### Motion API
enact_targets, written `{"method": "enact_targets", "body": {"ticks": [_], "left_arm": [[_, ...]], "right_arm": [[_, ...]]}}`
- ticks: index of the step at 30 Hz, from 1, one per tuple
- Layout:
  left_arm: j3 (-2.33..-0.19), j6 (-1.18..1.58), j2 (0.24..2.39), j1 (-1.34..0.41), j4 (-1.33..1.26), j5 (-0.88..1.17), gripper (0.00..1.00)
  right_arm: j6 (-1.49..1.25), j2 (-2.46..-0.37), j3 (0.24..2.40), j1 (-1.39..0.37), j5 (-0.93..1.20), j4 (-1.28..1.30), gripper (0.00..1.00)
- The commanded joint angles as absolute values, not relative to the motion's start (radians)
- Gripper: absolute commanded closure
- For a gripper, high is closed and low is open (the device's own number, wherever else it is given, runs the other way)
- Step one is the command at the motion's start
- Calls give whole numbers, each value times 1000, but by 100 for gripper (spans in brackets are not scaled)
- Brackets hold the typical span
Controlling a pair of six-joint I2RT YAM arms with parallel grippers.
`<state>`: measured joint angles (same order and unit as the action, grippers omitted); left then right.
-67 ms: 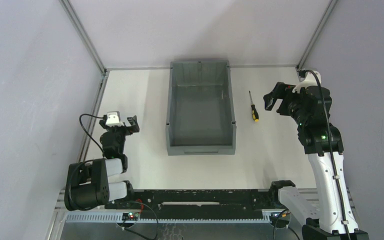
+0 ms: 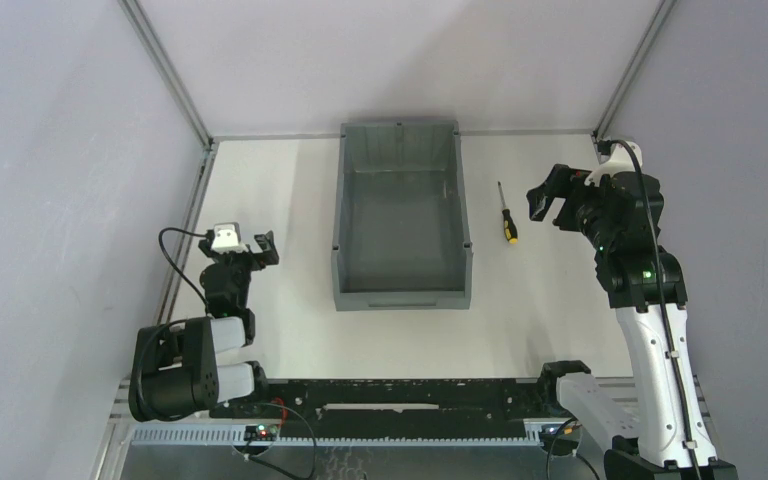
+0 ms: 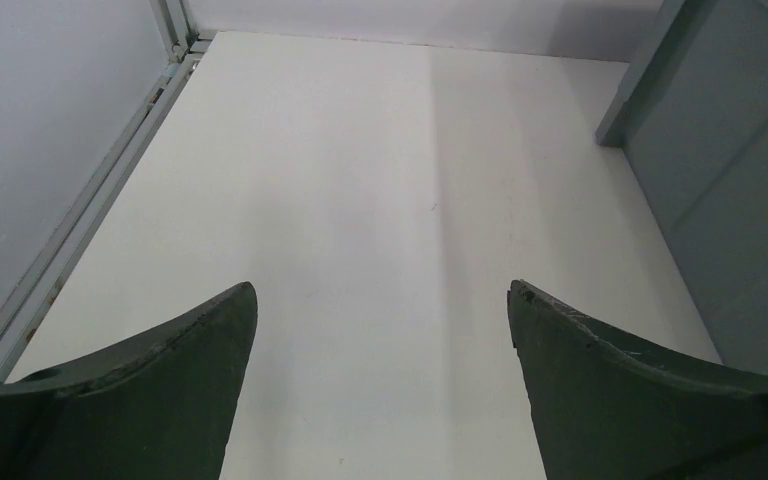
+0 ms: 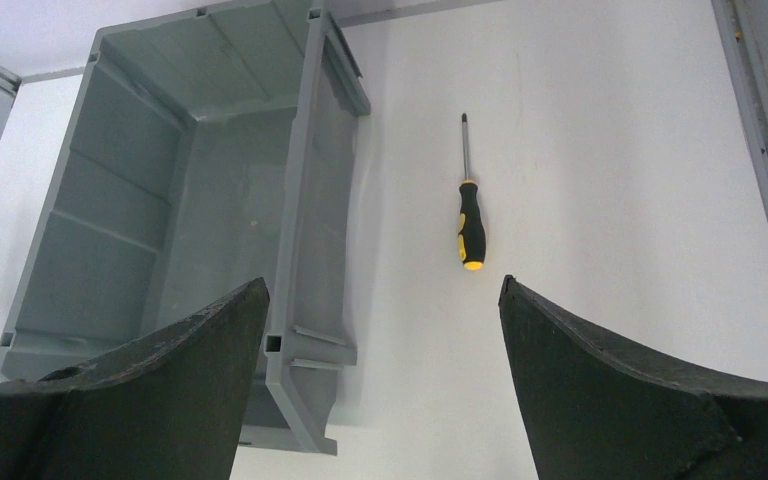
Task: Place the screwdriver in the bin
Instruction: Pick up the screwdriver from the center of the board.
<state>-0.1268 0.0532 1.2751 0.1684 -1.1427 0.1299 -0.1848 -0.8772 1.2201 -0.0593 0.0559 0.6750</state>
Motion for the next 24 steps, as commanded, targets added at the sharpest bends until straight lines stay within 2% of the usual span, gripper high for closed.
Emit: {"method": "enact_targets", "body": {"ticks": [1,9,11,24], "left_arm": [[-140,38,1264,165,-1169,118,0],[-140,39,1263,164,-1169,118,0],[-140,39,1263,164,-1168,118,0],[-140,39,1264,164,-1169,118,0]], "right_arm": [[-184,-871,1218,-57,70,630,7],[-185,-871,1216,-57,68,612,5],[-179,-868,1216,-57,63,605,1],[-157,-873,1223,-57,81,517,0]]}}
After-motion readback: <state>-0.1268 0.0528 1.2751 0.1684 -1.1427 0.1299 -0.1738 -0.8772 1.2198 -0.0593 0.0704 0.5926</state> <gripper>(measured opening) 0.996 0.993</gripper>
